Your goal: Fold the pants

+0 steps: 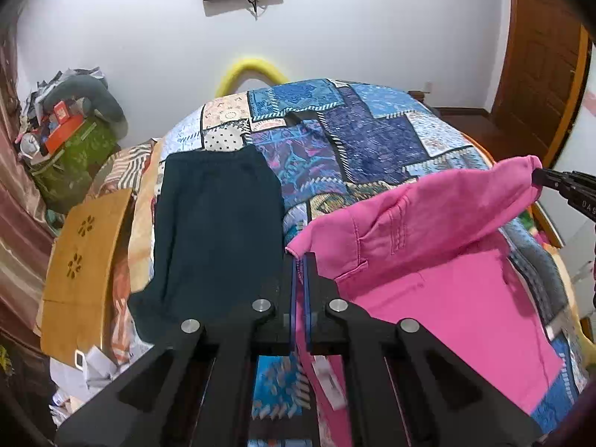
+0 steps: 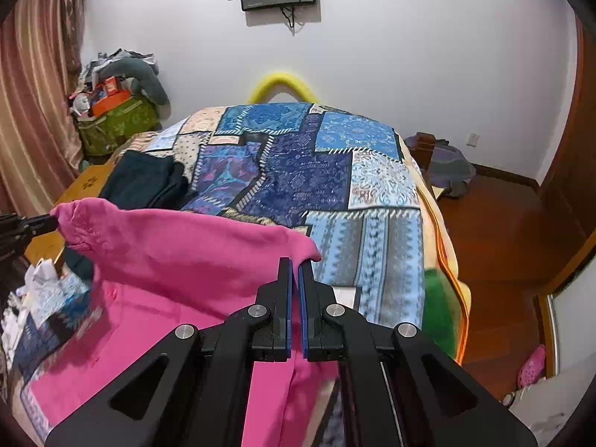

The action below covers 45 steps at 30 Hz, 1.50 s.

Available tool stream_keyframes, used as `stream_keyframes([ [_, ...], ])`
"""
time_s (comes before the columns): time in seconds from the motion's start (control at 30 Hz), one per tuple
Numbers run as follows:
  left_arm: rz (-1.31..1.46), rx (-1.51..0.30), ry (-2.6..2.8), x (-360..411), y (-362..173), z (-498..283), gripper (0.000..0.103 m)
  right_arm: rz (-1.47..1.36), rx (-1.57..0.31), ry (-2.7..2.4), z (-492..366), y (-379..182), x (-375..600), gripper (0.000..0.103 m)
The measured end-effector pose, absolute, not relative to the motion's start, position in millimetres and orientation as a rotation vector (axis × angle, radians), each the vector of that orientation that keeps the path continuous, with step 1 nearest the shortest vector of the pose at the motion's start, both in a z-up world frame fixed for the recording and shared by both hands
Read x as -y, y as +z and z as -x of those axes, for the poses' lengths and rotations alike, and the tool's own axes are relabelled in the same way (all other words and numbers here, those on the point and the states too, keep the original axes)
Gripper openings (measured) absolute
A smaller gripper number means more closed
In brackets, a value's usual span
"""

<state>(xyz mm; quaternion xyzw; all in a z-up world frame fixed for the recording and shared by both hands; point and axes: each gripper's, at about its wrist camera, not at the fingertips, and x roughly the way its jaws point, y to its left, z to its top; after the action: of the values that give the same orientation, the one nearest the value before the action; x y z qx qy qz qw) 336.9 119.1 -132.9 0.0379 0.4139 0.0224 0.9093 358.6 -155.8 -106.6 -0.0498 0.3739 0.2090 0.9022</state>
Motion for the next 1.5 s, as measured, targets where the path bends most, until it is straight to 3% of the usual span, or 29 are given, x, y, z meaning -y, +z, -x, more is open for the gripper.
stream_keyframes([
  [0.5,-0.046,-0.911,-0.052,-97,-156,-241,0.003,0.156,-0.818,0.455,-277,-128,177,0.003],
  [0.97,-0.068,-1.025,-0.086,-91,-195,-214,0.004,0.240,-0.928,0.439,-233,-189,186,0.003],
  [1.17,-0.091,-1.010,-0.066,-92,-189,-205,0.006,0.251,-0.935,0.416,-223,-191,195,0.007],
  [1.23,-0.108,-0.999,-0.055,-91,-184,-204,0.015,0.253,-0.928,0.420,-221,-183,195,0.011],
  [1.33,-0.135,-0.967,-0.040,-87,-176,-203,0.046,0.250,-0.898,0.454,-216,-173,188,0.026],
  [1.37,-0.144,-0.954,-0.038,-85,-173,-203,0.055,0.250,-0.889,0.471,-214,-170,183,0.035],
  [1.47,-0.152,-0.937,-0.048,-77,-168,-205,0.068,0.266,-0.880,0.522,-212,-168,165,0.064],
  [1.5,-0.149,-0.938,-0.054,-74,-168,-206,0.070,0.282,-0.882,0.544,-211,-170,156,0.068],
])
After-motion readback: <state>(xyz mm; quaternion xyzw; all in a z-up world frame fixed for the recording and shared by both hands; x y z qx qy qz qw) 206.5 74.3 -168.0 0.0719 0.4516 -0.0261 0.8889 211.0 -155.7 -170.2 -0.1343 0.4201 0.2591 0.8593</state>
